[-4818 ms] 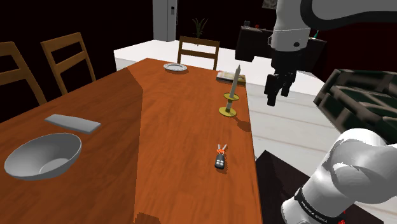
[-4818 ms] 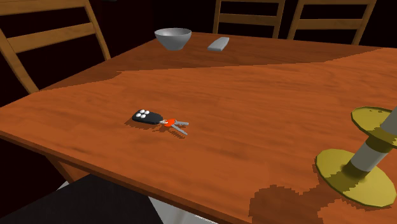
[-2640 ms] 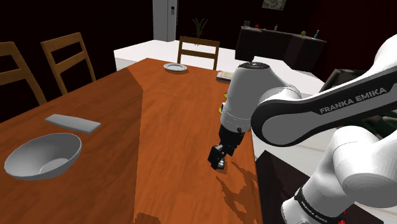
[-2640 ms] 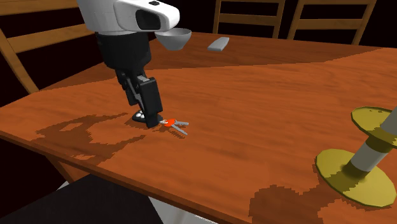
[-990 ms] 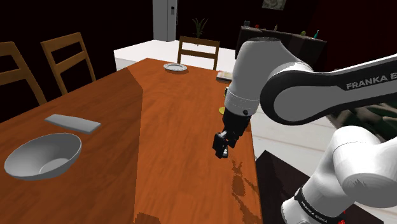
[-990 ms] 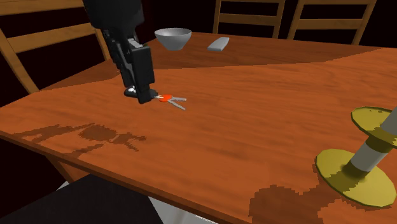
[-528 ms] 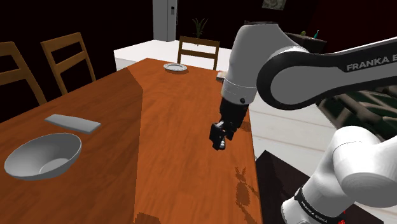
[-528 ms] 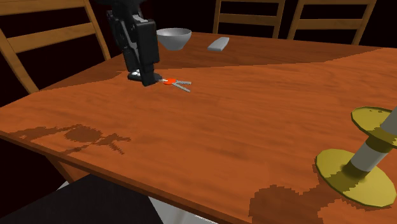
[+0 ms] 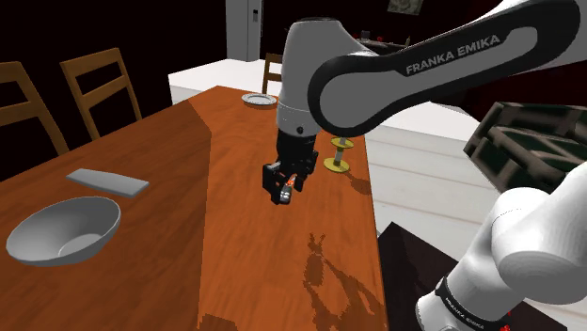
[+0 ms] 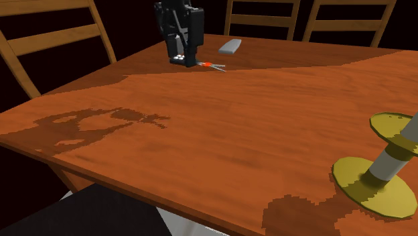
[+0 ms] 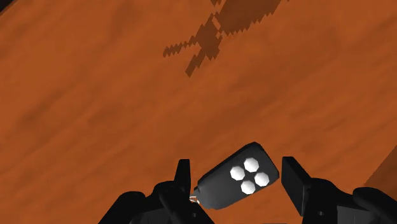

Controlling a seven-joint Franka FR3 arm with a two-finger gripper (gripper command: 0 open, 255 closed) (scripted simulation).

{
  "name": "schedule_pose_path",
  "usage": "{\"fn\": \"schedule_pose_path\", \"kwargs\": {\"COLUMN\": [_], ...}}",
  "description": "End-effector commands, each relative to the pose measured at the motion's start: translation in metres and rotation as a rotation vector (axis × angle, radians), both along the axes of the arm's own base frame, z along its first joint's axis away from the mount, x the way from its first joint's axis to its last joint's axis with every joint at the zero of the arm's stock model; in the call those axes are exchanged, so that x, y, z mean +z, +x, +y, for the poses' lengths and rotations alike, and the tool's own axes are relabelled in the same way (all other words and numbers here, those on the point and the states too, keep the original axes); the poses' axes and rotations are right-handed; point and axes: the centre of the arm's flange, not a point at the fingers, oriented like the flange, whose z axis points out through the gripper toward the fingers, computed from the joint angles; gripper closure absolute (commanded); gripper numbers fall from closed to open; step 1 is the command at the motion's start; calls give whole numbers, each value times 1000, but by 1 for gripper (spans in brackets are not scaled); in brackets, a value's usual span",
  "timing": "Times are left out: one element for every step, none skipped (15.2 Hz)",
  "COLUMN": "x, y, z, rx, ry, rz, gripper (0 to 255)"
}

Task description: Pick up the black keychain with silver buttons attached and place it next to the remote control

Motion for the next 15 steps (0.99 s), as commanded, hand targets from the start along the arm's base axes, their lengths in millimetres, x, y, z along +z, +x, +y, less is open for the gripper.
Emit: {"fn": "schedule_pose_path", "kwargs": {"x": [-3,-3,-3,-3,-3,-3,-3,-3,-3,-3,-3,-3,-3,-3,-3], "y": [27,39,51,64,76,88,100,113,125,137,149,162,174,186,198], "z": [8,13,18,23,28,33,37,42,47,52,57,62,67,72,77], "rx": [0,0,0,0,0,0,0,0,0,0,0,0,0,0,0], "ry": [1,1,1,1,1,1,1,1,1,1,1,1,1,1,1], "rz": [0,0,0,0,0,0,0,0,0,0,0,0,0,0,0], "gripper": [255,255,255,255,255,255,255,255,255,255,255,255,255,255,255]}}
